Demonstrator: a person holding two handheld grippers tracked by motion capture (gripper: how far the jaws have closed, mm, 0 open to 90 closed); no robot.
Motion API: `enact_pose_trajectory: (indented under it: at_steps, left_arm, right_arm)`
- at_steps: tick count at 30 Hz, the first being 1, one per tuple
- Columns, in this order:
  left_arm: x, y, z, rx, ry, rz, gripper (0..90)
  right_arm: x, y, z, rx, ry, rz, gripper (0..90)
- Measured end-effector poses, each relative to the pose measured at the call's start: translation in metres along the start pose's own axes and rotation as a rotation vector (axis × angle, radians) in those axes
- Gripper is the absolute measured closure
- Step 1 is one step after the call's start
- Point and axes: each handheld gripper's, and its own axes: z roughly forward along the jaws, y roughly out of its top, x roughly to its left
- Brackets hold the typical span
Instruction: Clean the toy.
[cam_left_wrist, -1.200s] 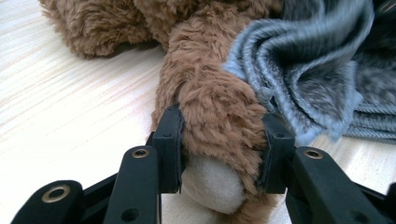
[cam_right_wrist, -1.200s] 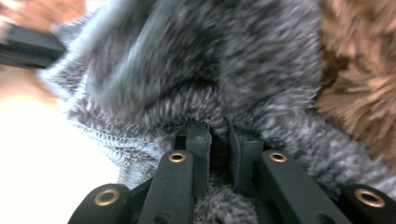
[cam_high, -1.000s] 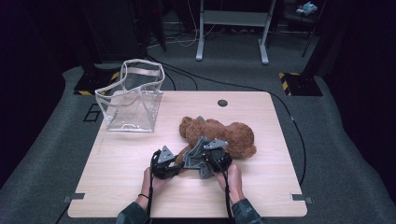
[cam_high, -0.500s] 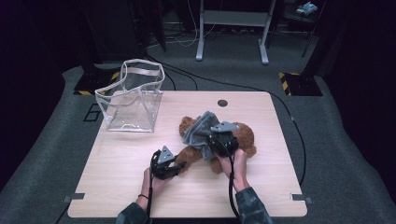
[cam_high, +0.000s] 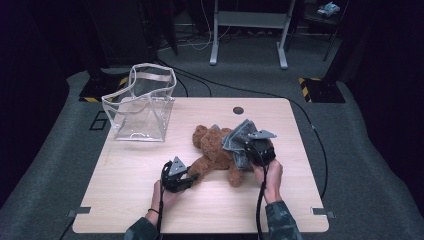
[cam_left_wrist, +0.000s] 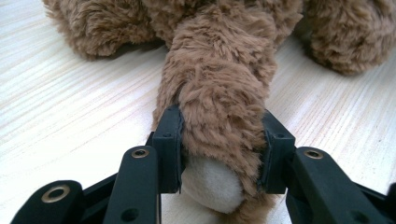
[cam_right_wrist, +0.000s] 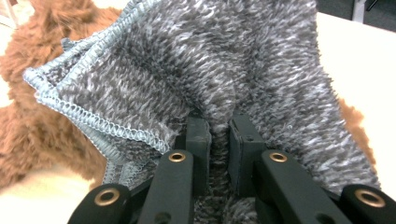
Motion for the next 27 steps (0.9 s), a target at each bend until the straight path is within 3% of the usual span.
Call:
enact_pose_trajectory:
  at_steps: [4, 7, 14, 18, 22, 25, 27]
  left_arm:
    - [0.000, 0.000, 0.000, 0.008, 0.000, 0.006, 59.3]
    - [-0.001, 0.000, 0.000, 0.008, 0.002, 0.007, 59.3]
    - [-0.001, 0.000, 0.000, 0.000, 0.009, 0.009, 59.3]
    - [-0.001, 0.000, 0.000, 0.000, 0.010, 0.009, 59.2]
    - [-0.001, 0.000, 0.000, 0.000, 0.010, 0.009, 59.2]
    - [-0.001, 0.000, 0.000, -0.001, 0.010, 0.010, 59.2]
    - [-0.001, 0.000, 0.000, -0.001, 0.011, 0.010, 59.2]
  right_arm:
    - [0.007, -0.014, -0.012, -0.025, 0.052, 0.024, 80.4]
    - [0.017, -0.028, -0.015, -0.001, 0.047, 0.005, 80.5]
    - [0.026, -0.064, 0.004, 0.074, 0.117, 0.036, 80.7]
    - [0.032, -0.082, 0.021, 0.154, 0.150, 0.012, 80.1]
    - [0.031, -0.076, 0.010, 0.148, 0.163, 0.005, 79.7]
    - [0.029, -0.060, -0.011, 0.065, 0.161, 0.003, 79.4]
    - [0.032, -0.043, -0.025, 0.005, 0.162, -0.027, 79.1]
